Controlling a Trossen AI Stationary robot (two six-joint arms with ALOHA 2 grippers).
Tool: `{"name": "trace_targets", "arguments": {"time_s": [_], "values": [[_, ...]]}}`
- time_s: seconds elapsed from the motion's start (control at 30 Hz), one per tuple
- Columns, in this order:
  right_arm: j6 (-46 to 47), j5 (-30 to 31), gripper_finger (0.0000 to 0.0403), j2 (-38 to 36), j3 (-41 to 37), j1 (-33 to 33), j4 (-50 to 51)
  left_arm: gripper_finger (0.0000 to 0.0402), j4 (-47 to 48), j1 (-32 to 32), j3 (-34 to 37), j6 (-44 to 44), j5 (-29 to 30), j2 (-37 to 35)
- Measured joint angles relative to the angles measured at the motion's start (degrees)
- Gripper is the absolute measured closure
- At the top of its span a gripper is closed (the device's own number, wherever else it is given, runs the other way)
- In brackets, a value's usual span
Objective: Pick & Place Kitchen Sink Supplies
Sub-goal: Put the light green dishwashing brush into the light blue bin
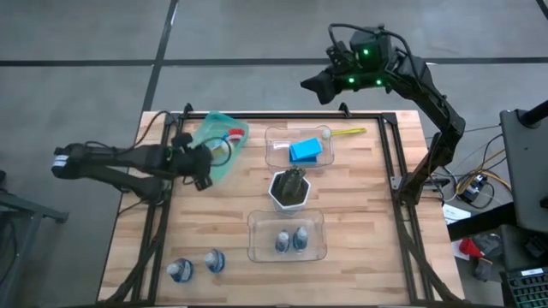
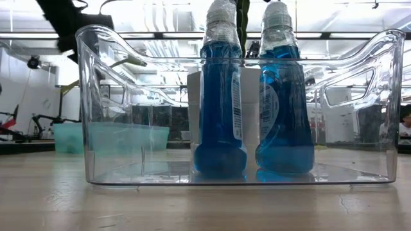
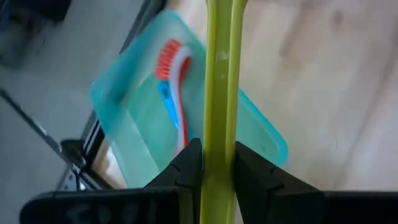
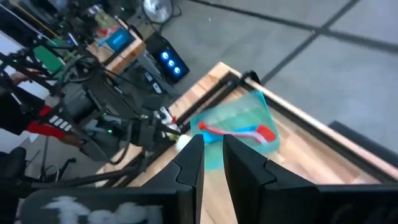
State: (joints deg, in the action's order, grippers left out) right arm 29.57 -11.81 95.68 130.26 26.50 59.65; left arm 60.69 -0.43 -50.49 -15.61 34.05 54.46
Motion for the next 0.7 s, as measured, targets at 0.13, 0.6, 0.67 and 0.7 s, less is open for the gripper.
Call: {"name": "trace_targets", "arguments": {"time_s": [0.13, 0.6, 0.67, 0.7], "values": [[-1.0, 0.0, 0.0346, 0.0, 0.0, 0.0, -2.1, 0.0337, -2.6, 5.3, -0.5, -3.7, 0.0, 0.0], [-3.4, -0.1, 0.0346, 0.0, 0.0, 0.0, -3.7, 0.0337, -12.9, 27.9, 1.1, 0.4, -9.1, 4.8], [-3.7, -0.1, 0.0346, 0.0, 0.0, 0.0, -3.8, 0.0337, -14.3, 30.8, 1.1, 2.9, -11.7, 6.7], [-3.7, -0.1, 0.0346, 0.0, 0.0, 0.0, -3.8, 0.0337, -15.0, 32.2, 1.1, 4.1, -13.2, 7.7]]}}
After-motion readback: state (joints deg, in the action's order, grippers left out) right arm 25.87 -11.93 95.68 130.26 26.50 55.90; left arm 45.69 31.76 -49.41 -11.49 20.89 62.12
